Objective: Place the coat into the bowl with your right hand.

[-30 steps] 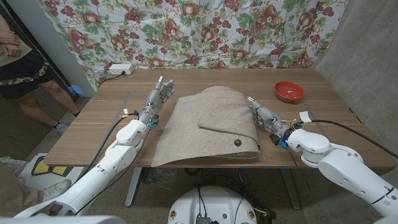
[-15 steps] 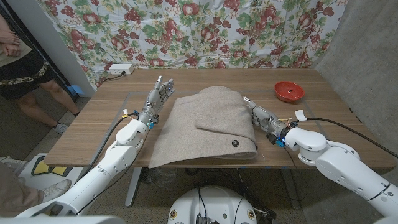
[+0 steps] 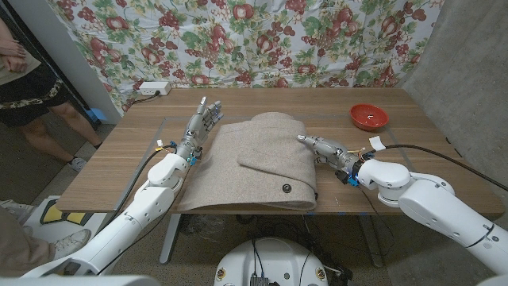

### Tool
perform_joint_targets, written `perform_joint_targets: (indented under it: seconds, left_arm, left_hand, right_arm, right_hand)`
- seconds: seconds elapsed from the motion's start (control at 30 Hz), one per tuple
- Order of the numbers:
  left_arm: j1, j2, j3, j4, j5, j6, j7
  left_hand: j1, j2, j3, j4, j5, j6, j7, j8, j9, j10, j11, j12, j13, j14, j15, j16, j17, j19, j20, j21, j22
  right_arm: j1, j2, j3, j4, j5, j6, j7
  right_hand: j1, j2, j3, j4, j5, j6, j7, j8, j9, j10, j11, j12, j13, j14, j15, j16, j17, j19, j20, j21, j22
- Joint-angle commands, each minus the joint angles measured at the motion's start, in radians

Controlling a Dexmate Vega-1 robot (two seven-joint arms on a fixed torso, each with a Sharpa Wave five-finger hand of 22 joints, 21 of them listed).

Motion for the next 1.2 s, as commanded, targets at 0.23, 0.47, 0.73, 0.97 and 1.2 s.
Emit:
perform_joint_targets:
  seconds: [0.23,0.47,0.73,0.97,1.2]
  left_arm:
    - [0.01,0.003,-0.002,-0.008,0.002,-0.006,0.005]
    - [0.012,0.0,-0.003,-0.007,0.002,-0.01,0.007]
    - [0.014,-0.003,-0.002,-0.009,0.006,-0.016,0.013]
    - [0.017,-0.003,-0.001,-0.015,0.007,-0.01,0.021]
    - [0.011,-0.008,0.005,-0.011,0.01,-0.007,0.023]
  left_hand:
    - [-0.006,-0.002,0.003,-0.005,-0.002,0.019,0.003,0.006,0.003,0.009,-0.008,-0.001,0.004,0.003,-0.092,0.001,0.004,-0.003,-0.071,0.003,0.003]
    - [-0.007,-0.001,0.004,-0.005,-0.002,0.025,0.004,0.008,0.003,0.009,-0.006,-0.001,0.004,0.003,-0.092,0.001,0.004,-0.002,-0.072,0.003,0.003]
    - [-0.007,0.0,0.006,-0.005,-0.003,0.039,0.007,0.012,0.003,0.01,-0.01,-0.001,0.004,0.002,-0.092,0.0,0.004,-0.002,-0.072,0.003,0.003]
    - [-0.007,0.0,0.008,-0.005,-0.003,0.052,0.011,0.015,0.003,0.012,-0.008,-0.001,0.004,0.002,-0.092,0.0,0.004,-0.002,-0.072,0.004,0.003]
    - [-0.008,0.0,0.009,-0.005,-0.004,0.056,0.013,0.015,0.003,0.013,-0.009,0.0,0.004,0.002,-0.093,0.0,0.004,-0.001,-0.072,0.004,0.003]
  right_arm:
    - [0.065,0.032,-0.094,-0.063,-0.118,-0.201,-0.118]
    - [0.075,0.071,-0.122,-0.073,-0.153,-0.241,-0.164]
    - [0.063,0.123,-0.119,-0.062,-0.169,-0.234,-0.205]
    - [0.036,0.153,-0.081,-0.041,-0.15,-0.189,-0.212]
    - [0.002,0.183,-0.041,-0.019,-0.122,-0.112,-0.214]
  right_hand:
    - [0.217,0.032,0.059,0.001,0.042,0.049,0.0,0.026,0.005,0.082,-0.033,0.047,0.006,0.342,-0.219,0.123,0.059,0.228,-0.217,0.116,0.035]
    - [0.56,-0.017,0.095,0.007,0.008,0.208,0.025,0.036,0.019,0.421,-0.057,0.256,0.156,0.587,-0.308,0.412,0.33,0.284,-0.345,0.35,0.22]
    - [0.848,-0.024,0.111,0.028,-0.034,0.581,-0.056,0.153,0.148,0.607,-0.172,0.685,0.576,0.772,-0.316,0.47,0.491,0.315,-0.35,0.694,0.349]
    - [0.873,0.019,0.094,0.046,-0.076,0.909,-0.12,0.377,0.341,0.752,-0.204,0.757,0.604,0.883,-0.311,0.482,0.467,0.293,-0.359,0.889,0.365]
    - [0.91,0.034,0.1,0.032,-0.1,1.009,-0.113,0.434,0.374,0.799,-0.218,0.744,0.561,0.911,-0.305,0.502,0.451,0.303,-0.366,0.933,0.353]
